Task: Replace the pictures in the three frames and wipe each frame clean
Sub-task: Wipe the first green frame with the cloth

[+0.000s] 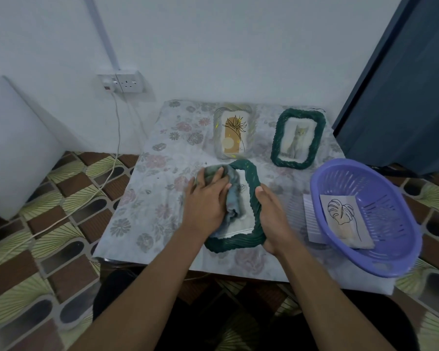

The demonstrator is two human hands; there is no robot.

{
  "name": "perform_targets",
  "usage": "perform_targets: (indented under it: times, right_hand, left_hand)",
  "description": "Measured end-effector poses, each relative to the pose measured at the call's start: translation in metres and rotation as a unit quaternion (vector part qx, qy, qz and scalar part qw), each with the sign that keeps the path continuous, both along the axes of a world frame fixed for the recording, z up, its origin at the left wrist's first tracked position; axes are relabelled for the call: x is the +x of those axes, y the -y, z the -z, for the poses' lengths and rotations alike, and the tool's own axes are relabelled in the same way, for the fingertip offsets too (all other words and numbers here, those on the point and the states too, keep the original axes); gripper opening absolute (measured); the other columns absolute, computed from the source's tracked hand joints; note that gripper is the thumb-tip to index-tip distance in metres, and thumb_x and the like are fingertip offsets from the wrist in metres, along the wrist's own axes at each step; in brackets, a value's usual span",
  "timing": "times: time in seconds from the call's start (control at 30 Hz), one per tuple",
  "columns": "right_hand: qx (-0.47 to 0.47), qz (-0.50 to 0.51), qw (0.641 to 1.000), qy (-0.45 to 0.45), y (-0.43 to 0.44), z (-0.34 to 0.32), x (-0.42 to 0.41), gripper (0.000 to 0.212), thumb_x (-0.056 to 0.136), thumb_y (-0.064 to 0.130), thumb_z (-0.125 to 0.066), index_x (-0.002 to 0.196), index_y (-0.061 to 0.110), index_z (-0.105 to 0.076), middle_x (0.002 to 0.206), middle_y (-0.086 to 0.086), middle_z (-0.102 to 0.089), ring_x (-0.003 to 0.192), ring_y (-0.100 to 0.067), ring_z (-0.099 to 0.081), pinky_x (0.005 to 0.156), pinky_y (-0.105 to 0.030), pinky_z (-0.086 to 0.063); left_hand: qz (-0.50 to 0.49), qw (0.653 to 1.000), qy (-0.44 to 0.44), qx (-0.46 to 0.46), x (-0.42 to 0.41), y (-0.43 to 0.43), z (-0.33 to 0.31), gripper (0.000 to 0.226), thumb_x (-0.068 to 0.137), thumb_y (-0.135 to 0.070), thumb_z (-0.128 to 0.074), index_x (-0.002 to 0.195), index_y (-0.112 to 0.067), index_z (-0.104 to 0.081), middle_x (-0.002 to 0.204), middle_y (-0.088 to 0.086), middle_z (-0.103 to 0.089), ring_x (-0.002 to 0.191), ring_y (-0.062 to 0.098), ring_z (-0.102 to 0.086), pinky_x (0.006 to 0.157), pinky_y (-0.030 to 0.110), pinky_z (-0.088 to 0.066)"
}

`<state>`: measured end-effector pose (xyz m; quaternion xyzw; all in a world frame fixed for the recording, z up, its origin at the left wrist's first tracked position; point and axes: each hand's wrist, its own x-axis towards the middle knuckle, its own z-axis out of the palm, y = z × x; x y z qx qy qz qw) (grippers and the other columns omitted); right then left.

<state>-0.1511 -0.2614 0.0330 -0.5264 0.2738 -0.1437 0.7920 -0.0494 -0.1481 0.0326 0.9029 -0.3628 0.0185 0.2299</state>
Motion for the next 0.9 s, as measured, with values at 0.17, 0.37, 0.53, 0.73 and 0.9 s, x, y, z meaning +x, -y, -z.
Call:
perform_targets:
  times: [0.17,0.37,0.53,0.73,0.9]
  right_hand:
    - [0.02,0.033,0.999,-0.003,0.004,-0.004,0.004,0.032,0.109,0.022,-0.038,0.123,0.006,-0.062,0.118,-0.017,-0.07,0.11,-0.032,-0.068,0.095,-0.046,-0.055]
    - [-0.008,0.063,0.998,-0.018,0.011,0.0,0.003,0.028,0.107,0.026,-0.042,0.119,0.018,-0.065,0.121,-0.007,-0.07,0.114,-0.025,-0.064,0.105,-0.049,-0.048]
    - [0.007,0.07,0.997,-0.006,0.013,0.002,0.001,0.045,0.1,0.041,-0.053,0.14,0.02,-0.054,0.136,-0.001,-0.062,0.125,-0.02,-0.059,0.111,-0.045,-0.043]
    - [0.011,0.052,0.999,0.002,0.015,0.006,-0.001,0.049,0.101,0.041,-0.051,0.146,0.021,-0.047,0.139,-0.001,-0.06,0.128,-0.021,-0.057,0.113,-0.05,-0.041]
    - [0.073,0.055,0.996,0.018,0.018,0.006,-0.003,0.04,0.106,0.031,-0.043,0.144,0.02,-0.049,0.134,-0.004,-0.064,0.121,-0.024,-0.063,0.104,-0.051,-0.049]
  left_hand:
    - [0.068,0.996,-0.043,-0.034,-0.031,-0.002,0.004,0.063,0.099,-0.057,-0.022,0.142,-0.021,-0.05,0.157,-0.006,-0.035,0.152,0.025,-0.009,0.122,0.04,0.005]
    - [0.152,0.984,-0.004,-0.087,-0.037,-0.022,0.021,0.051,0.097,-0.044,-0.043,0.126,-0.009,-0.066,0.135,0.003,-0.061,0.137,0.022,-0.045,0.12,0.035,-0.017]
    - [0.156,0.97,0.028,-0.185,-0.025,-0.039,0.018,0.034,0.093,-0.025,-0.055,0.11,0.0,-0.071,0.113,0.007,-0.072,0.115,0.001,-0.054,0.11,0.017,-0.035]
    - [-0.061,0.932,-0.124,-0.334,-0.015,-0.048,-0.001,0.021,0.099,-0.033,-0.052,0.105,-0.017,-0.064,0.085,-0.001,-0.066,0.076,0.01,-0.064,0.065,0.023,-0.055]
    - [-0.21,0.827,-0.251,-0.457,0.005,-0.045,-0.013,0.01,0.098,-0.035,-0.057,0.104,-0.031,-0.049,0.102,0.001,-0.063,0.092,0.01,-0.067,0.076,0.032,-0.059]
